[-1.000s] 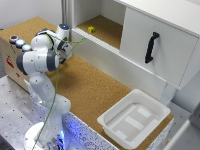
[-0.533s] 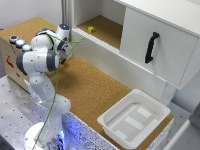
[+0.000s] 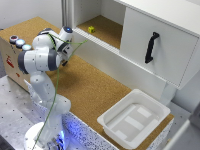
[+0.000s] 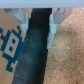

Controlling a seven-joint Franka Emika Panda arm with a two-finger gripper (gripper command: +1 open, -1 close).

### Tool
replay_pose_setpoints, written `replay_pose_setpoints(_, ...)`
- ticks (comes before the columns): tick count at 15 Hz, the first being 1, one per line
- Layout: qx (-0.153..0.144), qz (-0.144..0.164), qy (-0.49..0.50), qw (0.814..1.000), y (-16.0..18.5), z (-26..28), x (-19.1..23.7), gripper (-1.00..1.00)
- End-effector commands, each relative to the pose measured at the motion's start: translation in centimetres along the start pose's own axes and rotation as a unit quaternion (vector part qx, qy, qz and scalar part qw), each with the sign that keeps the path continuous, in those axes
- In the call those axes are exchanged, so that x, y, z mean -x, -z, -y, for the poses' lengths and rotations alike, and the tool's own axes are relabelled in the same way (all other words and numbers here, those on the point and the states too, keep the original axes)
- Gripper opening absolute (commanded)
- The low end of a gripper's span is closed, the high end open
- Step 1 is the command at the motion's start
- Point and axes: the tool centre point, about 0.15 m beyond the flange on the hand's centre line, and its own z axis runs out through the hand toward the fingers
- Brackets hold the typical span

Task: Open the drawer

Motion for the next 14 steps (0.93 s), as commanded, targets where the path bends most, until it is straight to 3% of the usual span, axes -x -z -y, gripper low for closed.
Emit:
replay_pose_setpoints(1, -0.039, -0.011, 0.0, 0.999, -0.5, -2.6, 1.0, -1.0)
replay_pose_setpoints(14, -0.068, -0.026, -0.071, 0.995, 1.3, -12.5, 2.3, -1.0)
